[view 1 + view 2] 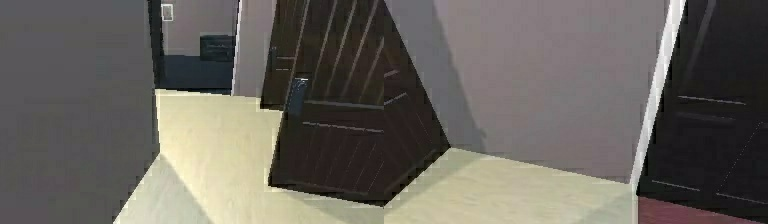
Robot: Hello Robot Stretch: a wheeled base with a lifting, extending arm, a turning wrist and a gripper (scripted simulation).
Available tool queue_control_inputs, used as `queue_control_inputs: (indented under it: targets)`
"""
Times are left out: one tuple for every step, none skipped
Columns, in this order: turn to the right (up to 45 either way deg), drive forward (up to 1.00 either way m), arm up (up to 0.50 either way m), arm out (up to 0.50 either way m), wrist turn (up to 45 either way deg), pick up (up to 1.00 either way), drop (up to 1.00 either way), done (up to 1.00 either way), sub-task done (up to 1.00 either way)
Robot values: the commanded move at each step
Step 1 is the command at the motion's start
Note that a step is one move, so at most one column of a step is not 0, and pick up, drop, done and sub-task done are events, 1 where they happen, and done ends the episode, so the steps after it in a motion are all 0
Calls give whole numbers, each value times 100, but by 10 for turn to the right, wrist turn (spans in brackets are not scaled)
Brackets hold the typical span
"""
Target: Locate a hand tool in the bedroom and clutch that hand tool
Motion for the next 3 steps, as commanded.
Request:
queue_control_inputs:
  targets:
    - [0, 100, 0, 0, 0, 0, 0, 0, 0]
    - [-60, 0, 0, 0, 0, 0, 0, 0, 0]
    - [0, 25, 0, 0, 0, 0, 0, 0, 0]
